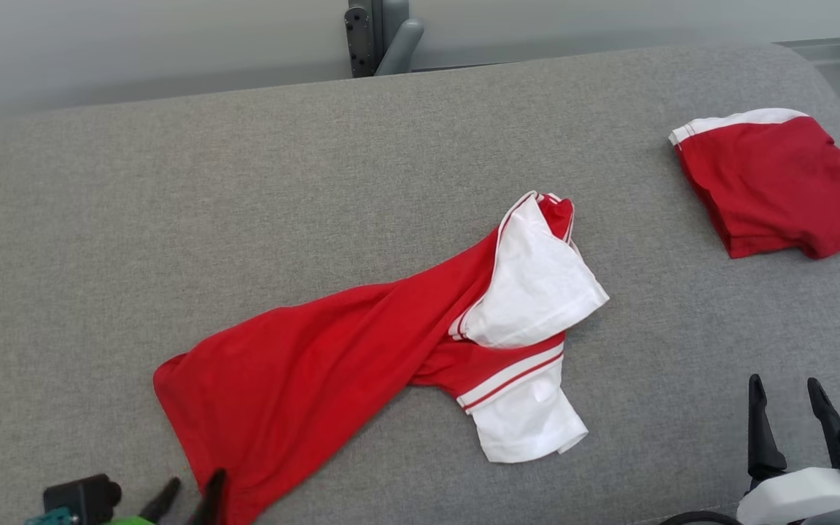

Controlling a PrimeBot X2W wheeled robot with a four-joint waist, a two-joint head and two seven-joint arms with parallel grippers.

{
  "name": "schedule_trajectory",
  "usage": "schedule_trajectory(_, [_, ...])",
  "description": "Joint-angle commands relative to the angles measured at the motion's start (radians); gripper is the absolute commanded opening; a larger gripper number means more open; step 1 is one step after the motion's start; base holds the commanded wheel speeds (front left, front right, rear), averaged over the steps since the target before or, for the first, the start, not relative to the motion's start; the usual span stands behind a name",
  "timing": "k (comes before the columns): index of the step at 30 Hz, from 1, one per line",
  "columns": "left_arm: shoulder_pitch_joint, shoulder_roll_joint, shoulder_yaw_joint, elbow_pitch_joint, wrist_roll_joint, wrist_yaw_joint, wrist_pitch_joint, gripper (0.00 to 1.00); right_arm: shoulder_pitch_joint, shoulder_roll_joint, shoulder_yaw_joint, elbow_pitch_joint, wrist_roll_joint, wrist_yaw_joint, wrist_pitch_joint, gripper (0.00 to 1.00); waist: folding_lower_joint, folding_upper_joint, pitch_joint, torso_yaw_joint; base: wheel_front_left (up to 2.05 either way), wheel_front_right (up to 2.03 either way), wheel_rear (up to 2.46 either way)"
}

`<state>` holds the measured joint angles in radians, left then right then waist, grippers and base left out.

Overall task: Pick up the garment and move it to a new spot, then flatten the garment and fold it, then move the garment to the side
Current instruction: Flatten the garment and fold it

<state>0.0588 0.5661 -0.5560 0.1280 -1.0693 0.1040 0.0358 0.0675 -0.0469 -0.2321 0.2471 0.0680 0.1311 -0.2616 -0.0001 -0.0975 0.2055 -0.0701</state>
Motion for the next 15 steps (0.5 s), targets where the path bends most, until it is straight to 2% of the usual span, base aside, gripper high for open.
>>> schedule_trajectory(1, [-0.018,-0.009,0.032,-0.002,0.021,0.025,-0.067,1.0,0.002,-0.004,-0.008,-0.012,0.002,-0.001,-0.001,1.0,0.0001,0.0,-0.006,-0.011,0.0,0.0,0.0])
schedule_trajectory(6, [0.003,-0.029,0.097,-0.017,0.123,0.105,-0.257,1.0,0.013,-0.003,-0.024,-0.046,0.015,-0.001,-0.001,1.0,0.0001,0.0,-0.013,-0.023,0.0,0.0,0.0])
schedule_trajectory(10, [0.014,-0.077,0.136,-0.034,0.261,0.157,-0.3,1.0,0.025,-0.003,-0.037,-0.082,0.02,-0.001,-0.001,1.0,0.0001,0.0,-0.021,-0.012,0.0,0.0,0.0])
schedule_trajectory(13, [0.034,-0.161,0.21,-0.087,0.397,0.163,-0.3,1.0,0.034,-0.004,-0.043,-0.11,0.024,-0.001,-0.001,1.0,0.0001,0.0,-0.026,0.008,0.0,0.0,0.0])
schedule_trajectory(15, [0.065,-0.229,0.257,-0.109,0.487,0.139,-0.3,1.0,0.039,-0.003,-0.044,-0.127,0.026,-0.001,-0.001,1.0,0.0001,0.0,-0.031,0.026,0.0,0.0,0.0])
